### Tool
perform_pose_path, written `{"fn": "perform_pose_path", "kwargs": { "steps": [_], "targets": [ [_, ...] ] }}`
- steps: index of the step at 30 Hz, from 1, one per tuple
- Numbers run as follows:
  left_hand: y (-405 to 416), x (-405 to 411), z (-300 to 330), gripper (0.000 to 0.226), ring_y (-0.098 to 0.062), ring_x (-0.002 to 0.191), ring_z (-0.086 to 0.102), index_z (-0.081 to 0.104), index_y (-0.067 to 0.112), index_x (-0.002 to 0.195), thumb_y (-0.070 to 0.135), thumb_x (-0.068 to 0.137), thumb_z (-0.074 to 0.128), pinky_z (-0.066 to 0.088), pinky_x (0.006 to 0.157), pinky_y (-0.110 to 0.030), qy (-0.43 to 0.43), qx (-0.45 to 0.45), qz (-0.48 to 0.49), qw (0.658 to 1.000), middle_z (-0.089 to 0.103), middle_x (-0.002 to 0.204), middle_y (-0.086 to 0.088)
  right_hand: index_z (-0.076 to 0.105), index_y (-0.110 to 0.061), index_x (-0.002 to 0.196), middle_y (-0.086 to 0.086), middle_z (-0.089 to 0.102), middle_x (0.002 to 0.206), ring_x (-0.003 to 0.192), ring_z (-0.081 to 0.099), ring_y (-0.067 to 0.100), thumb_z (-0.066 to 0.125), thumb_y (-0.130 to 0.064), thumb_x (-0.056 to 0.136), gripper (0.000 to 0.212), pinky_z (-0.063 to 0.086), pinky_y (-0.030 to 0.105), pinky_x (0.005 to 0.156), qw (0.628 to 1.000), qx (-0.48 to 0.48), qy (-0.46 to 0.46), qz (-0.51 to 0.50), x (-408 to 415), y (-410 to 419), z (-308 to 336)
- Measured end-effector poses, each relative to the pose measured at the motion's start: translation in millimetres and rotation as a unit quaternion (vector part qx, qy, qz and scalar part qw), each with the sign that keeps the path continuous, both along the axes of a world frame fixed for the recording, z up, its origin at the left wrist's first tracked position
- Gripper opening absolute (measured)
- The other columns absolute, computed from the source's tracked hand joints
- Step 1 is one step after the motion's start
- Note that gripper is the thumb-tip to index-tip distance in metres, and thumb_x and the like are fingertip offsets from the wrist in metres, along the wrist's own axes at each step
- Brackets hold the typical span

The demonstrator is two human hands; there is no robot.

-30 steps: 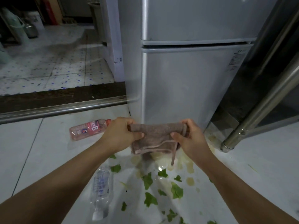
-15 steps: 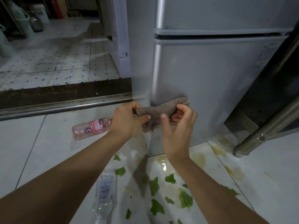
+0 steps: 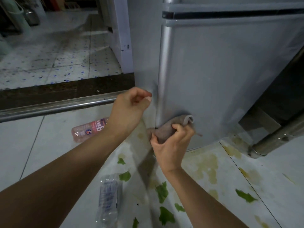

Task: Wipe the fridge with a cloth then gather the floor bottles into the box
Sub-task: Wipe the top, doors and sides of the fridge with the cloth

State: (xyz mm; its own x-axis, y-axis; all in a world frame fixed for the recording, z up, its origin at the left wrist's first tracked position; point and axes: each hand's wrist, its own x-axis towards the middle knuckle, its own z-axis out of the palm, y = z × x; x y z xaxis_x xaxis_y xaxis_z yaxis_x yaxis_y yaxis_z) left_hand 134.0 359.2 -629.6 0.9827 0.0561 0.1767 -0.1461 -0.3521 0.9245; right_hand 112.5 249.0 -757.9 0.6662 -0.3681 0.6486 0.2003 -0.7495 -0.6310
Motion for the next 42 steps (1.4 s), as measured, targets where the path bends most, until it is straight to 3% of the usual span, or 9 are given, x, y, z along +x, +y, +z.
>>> {"fn": "perform_pose_path", "kwargs": {
  "steps": [5,13,16,20,24,29,36,40,42],
  "targets": [
    [-8.3,-4.1,-6.8,0.012,-0.002,0.079,0.061,0.061,0.022,0.089,0.013,0.082,0.066,0.047,0.072,-0.014,-0.035,0.073,-0.049,0.995,0.064,0.084,0.009,0.033,-0.017,0.102,0.025,0.041,0.108,0.094,0.051,0.042,0.079,-0.015,0.072,0.055,0.051,0.049,0.079,0.995,0.045,0.038,0.075,-12.9,-9.2,-7.9],
    [-26.3,-7.7,-18.5,0.023,0.013,0.073,0.054,0.046,0.032,0.079,0.026,0.081,0.068,0.041,0.062,-0.003,-0.113,0.141,0.024,0.983,0.055,0.075,0.018,0.041,-0.008,0.105,0.025,0.049,0.099,0.092,0.044,0.032,0.056,-0.035,0.089,0.035,0.038,0.040,0.082,0.988,-0.016,-0.148,-0.043,32.0,-49.3,51.6],
    [-29.9,-8.6,-27.2,0.017,0.004,0.079,0.057,0.048,0.021,0.089,0.027,0.085,0.063,0.049,0.066,-0.019,-0.132,0.135,0.040,0.981,0.056,0.080,0.016,0.038,-0.008,0.106,0.030,0.051,0.098,0.090,0.049,0.039,0.055,-0.033,0.089,0.035,0.046,0.046,0.078,0.995,-0.028,-0.073,-0.057,26.3,-64.9,8.7],
    [-33.8,-9.8,-30.9,0.018,-0.002,0.082,0.058,0.046,0.022,0.091,0.027,0.085,0.062,0.054,0.068,-0.030,-0.135,0.124,0.056,0.981,0.055,0.083,0.016,0.041,0.012,0.103,0.029,0.043,0.106,0.089,0.051,0.041,0.056,-0.022,0.091,0.039,0.049,0.055,0.075,0.989,0.129,0.062,-0.039,15.9,-79.7,-18.3],
    [-37.3,-10.8,-34.8,0.017,0.003,0.081,0.058,0.046,0.021,0.091,0.024,0.086,0.062,0.051,0.064,-0.019,-0.140,0.118,0.074,0.980,0.055,0.083,0.018,0.037,0.008,0.117,0.015,0.033,0.118,0.109,0.045,0.027,0.050,-0.025,0.093,0.042,0.044,0.043,0.098,0.975,0.213,0.044,0.053,-0.4,-71.9,5.0],
    [-41.5,-13.4,-37.6,0.016,0.008,0.084,0.056,0.047,0.027,0.091,0.025,0.086,0.061,0.047,0.062,-0.010,-0.130,0.100,0.092,0.982,0.057,0.087,0.019,0.040,0.011,0.121,0.020,0.032,0.120,0.111,0.031,0.007,0.059,0.008,0.070,0.054,0.023,0.000,0.100,0.988,0.136,-0.051,0.053,10.0,-72.2,35.1],
    [-42.1,-14.9,-37.8,0.014,0.007,0.085,0.057,0.044,0.030,0.093,0.028,0.087,0.057,0.045,0.060,-0.007,-0.126,0.121,0.084,0.981,0.056,0.087,0.021,0.040,0.017,0.117,0.033,0.036,0.120,0.108,0.044,0.041,0.049,0.017,0.076,0.042,0.035,0.025,0.098,0.976,0.212,0.030,-0.047,28.3,-120.8,1.7],
    [-45.2,-16.2,-39.6,0.015,0.007,0.081,0.056,0.043,0.029,0.095,0.027,0.088,0.056,0.040,0.063,-0.009,-0.126,0.122,0.100,0.979,0.053,0.086,0.024,0.038,0.011,0.120,0.026,0.033,0.126,0.103,0.046,0.018,0.051,0.011,0.084,0.038,0.035,0.003,0.091,0.972,0.224,0.069,-0.028,21.1,-142.4,15.4],
    [-48.4,-17.1,-41.3,0.014,0.009,0.081,0.055,0.043,0.029,0.097,0.028,0.088,0.055,0.039,0.063,-0.008,-0.132,0.114,0.111,0.979,0.052,0.086,0.025,0.043,0.006,0.116,0.021,0.039,0.120,0.103,0.046,0.021,0.057,0.008,0.079,0.040,0.040,0.011,0.093,0.982,0.186,-0.021,-0.015,22.7,-135.9,40.0]
  ]
}}
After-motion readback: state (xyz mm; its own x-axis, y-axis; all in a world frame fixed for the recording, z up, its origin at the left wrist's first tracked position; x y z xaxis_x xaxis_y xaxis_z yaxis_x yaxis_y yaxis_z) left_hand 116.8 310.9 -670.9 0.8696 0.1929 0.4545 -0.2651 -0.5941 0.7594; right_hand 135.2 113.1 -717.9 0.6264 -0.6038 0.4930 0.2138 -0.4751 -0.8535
